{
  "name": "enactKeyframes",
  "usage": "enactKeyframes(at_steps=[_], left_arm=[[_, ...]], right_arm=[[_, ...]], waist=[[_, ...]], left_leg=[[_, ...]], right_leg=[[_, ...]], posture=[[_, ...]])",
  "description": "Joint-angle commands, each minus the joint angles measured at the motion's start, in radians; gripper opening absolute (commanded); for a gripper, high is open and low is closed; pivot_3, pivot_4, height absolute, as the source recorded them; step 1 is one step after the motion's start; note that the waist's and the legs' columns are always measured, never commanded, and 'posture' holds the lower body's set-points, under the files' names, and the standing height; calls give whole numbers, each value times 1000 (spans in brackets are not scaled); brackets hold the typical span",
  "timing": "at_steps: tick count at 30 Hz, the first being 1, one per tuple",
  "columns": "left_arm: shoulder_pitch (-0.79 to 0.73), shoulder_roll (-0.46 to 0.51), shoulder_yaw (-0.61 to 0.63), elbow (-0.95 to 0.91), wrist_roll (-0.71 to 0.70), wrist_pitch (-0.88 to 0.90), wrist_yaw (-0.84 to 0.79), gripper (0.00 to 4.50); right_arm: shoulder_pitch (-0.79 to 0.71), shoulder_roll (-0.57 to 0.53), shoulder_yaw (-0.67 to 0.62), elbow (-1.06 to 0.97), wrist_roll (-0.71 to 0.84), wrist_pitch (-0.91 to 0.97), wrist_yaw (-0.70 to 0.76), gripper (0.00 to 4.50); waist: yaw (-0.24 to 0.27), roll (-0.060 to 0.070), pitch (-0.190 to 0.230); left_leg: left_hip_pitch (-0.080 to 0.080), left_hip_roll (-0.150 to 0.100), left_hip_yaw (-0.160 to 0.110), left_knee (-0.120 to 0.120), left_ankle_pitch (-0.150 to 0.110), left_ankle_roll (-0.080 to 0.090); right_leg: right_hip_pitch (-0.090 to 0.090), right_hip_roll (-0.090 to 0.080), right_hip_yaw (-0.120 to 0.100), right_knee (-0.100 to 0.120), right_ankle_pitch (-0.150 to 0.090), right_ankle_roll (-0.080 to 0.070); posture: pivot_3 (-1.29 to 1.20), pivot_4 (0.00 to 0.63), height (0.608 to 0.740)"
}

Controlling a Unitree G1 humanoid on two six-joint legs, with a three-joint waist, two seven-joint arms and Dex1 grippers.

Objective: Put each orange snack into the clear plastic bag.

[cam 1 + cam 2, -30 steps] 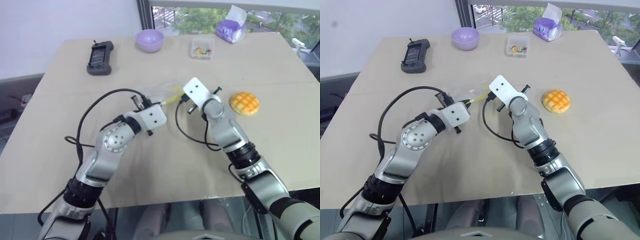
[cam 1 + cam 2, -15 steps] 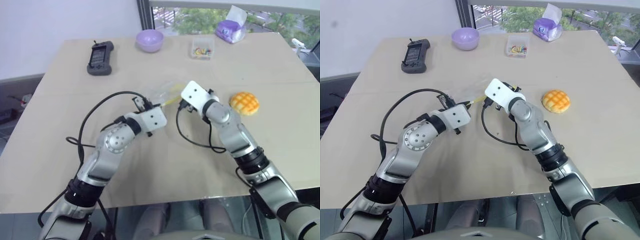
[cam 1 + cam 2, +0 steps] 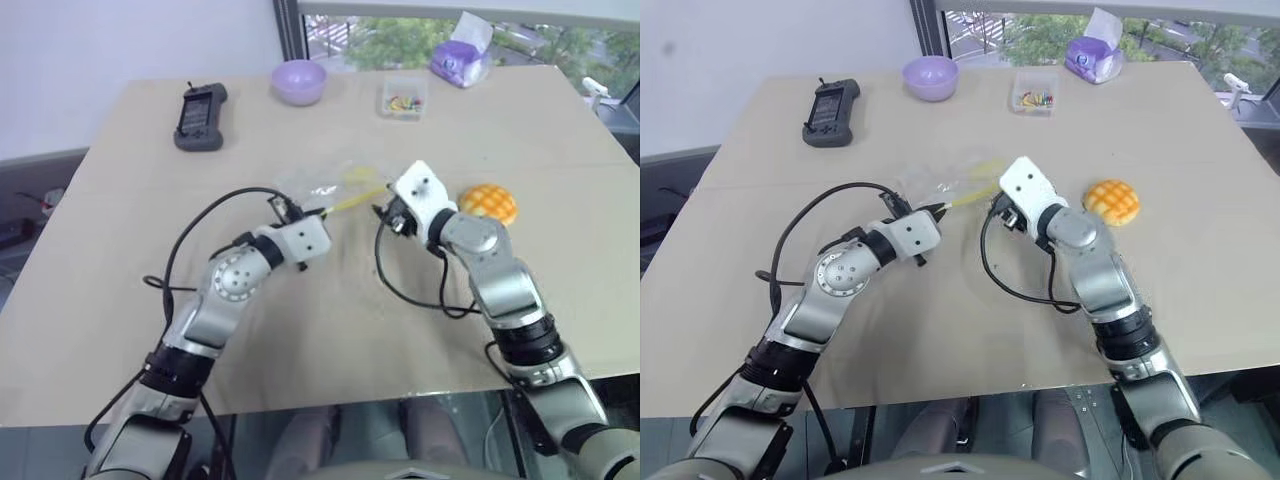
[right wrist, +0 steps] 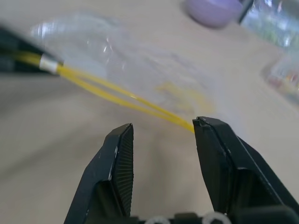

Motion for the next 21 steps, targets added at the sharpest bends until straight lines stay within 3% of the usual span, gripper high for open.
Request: enactKeyframes(at_steps=[1,3,5,21], left_arm=[[-18,-7,23,9,-12,-42,12,0],[-19,-15,25,13,-16,-47,12,0],[-17,-23,29,11,-18,-47,11,0],[-6,-36,3,-30,15,-63,-20,0]], right_arm=[[-21,54,-83,-43,95,118,-36,1672],[-18,75,-91,-40,125,147,-50,1001],[-21,86,-90,-39,145,156,-66,38],[-58,112,-46,35,236,120,-123,38]], waist=[[1,0,0],[1,0,0],[0,0,0],[-3,1,0]], left_leg=[[0,0,0,0,0,0],[0,0,0,0,0,0],[0,0,0,0,0,0],[0,0,0,0,0,0]], right_leg=[[0,0,0,0,0,0],[0,0,0,0,0,0],[0,0,0,0,0,0],[0,0,0,1,0,0]], posture=[[0,150,740],[0,150,740],[0,150,740],[0,150,740]])
